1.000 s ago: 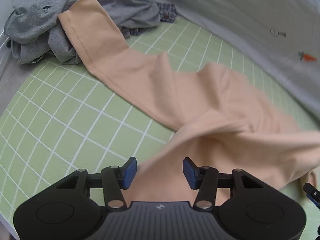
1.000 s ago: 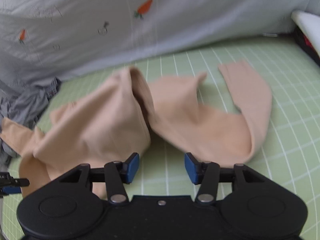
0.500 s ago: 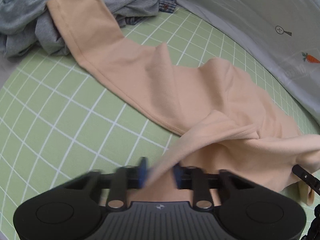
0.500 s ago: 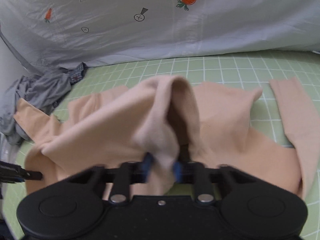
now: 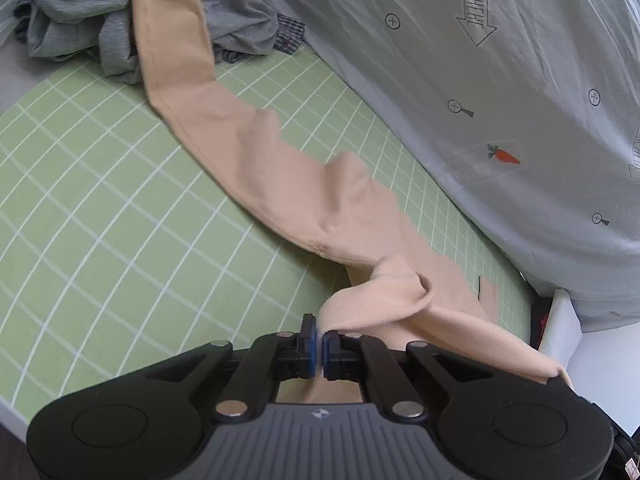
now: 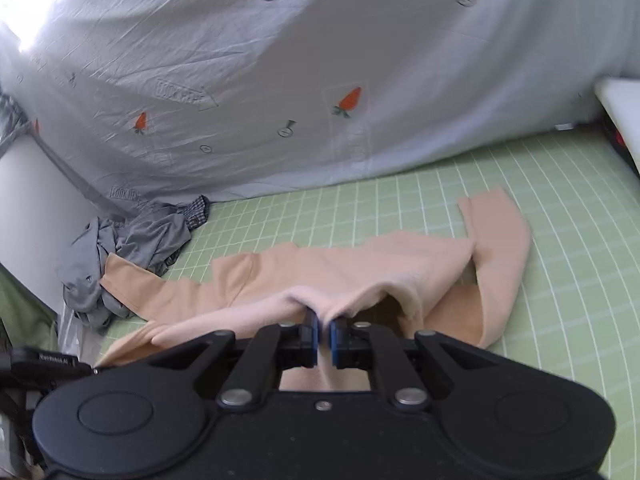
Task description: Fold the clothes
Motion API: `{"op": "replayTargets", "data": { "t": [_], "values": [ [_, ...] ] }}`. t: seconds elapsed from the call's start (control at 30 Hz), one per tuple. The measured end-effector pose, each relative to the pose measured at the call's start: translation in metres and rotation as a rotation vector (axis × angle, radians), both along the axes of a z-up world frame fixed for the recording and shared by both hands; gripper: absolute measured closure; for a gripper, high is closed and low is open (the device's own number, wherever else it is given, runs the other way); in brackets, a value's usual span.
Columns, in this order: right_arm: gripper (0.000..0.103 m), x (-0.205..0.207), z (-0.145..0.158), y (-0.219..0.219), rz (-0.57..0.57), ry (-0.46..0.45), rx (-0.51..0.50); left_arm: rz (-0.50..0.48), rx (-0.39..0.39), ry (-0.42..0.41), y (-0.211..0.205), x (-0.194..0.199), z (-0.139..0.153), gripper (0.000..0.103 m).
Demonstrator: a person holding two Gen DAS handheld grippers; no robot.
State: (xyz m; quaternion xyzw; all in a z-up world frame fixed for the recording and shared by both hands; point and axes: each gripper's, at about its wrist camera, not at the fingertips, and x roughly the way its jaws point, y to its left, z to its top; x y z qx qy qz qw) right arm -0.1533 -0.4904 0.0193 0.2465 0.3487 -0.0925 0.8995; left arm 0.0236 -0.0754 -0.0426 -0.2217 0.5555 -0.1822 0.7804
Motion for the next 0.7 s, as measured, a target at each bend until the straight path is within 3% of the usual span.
{"op": "replayTargets", "data": {
  "t": [0.03, 0.07, 0.13, 0.23, 0.3, 0.33, 0.53, 0.7],
  "values": [
    [0.094, -0.003, -0.006, 0.0, -0.012, 0.016, -0.003, 0.017, 0.019, 0.013, 0.002, -0.003, -0.006, 0.095],
    [0.073, -0.005, -0.012, 0.0, -0.028, 0.034, -0.006, 0.042, 0.049, 0.027, 0.004, -0.006, -0.014, 0.09],
    [0.052, -0.01, -0.03, 0.001, -0.085, 0.081, -0.008, 0.09, 0.147, 0.071, 0.007, -0.012, -0.029, 0.085],
    [0.053, -0.024, -0.048, 0.002, -0.116, 0.097, 0.018, 0.106, 0.206, 0.08, 0.013, -0.024, -0.034, 0.072],
    [0.049, -0.035, -0.057, 0.004, -0.133, 0.11, 0.024, 0.103, 0.211, 0.048, 0.017, -0.032, -0.031, 0.047],
    [0.047, -0.039, -0.061, 0.004, -0.136, 0.117, 0.026, 0.096, 0.223, 0.032, 0.017, -0.033, -0.03, 0.043],
    [0.043, -0.066, -0.075, 0.005, -0.184, 0.104, 0.046, 0.048, 0.293, -0.002, 0.009, -0.04, -0.03, 0.041],
    [0.038, -0.082, -0.074, 0.002, -0.249, 0.116, -0.079, 0.033, 0.292, 0.003, -0.002, -0.051, -0.031, 0.037]
  ]
}}
